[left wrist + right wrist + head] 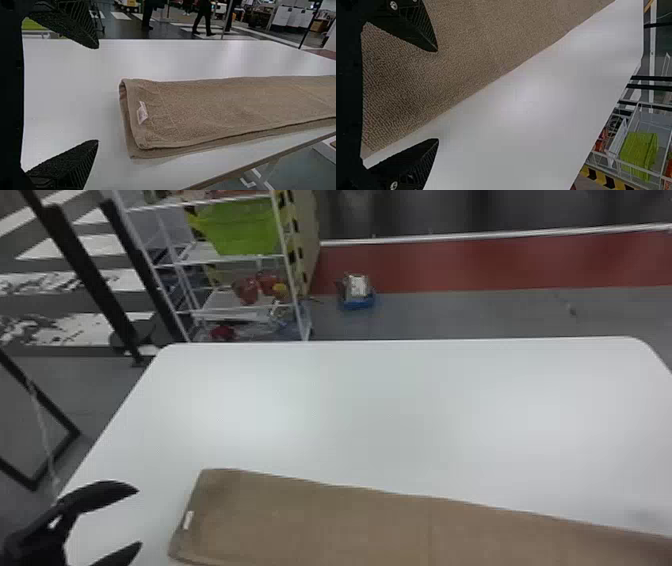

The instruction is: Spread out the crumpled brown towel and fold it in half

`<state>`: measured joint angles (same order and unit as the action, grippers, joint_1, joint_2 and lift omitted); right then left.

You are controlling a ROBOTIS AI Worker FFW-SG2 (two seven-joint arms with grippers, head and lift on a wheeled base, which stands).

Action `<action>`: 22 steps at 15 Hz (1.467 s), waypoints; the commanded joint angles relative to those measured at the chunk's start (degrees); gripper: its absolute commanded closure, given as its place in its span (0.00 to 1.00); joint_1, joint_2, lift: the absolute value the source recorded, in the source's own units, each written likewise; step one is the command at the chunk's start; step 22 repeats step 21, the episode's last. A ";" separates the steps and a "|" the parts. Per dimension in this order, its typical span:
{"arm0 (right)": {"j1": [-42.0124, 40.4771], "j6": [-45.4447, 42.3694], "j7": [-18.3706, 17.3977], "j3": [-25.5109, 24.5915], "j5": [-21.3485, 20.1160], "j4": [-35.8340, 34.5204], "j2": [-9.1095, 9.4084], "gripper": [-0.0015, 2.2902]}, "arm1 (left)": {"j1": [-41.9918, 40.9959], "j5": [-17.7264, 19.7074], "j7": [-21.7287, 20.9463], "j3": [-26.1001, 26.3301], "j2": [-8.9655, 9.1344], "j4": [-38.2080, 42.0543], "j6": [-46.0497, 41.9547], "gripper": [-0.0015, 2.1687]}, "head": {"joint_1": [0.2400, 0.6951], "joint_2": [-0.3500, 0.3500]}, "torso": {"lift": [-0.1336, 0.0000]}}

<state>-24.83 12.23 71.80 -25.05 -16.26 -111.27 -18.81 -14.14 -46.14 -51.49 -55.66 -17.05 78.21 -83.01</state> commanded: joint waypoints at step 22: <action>0.31 0.04 0.18 -0.18 0.00 0.00 0.18 0.04 | 0.17 -0.35 0.07 0.55 0.00 -0.42 0.00 0.02 | 1.00 0.72 | 0.08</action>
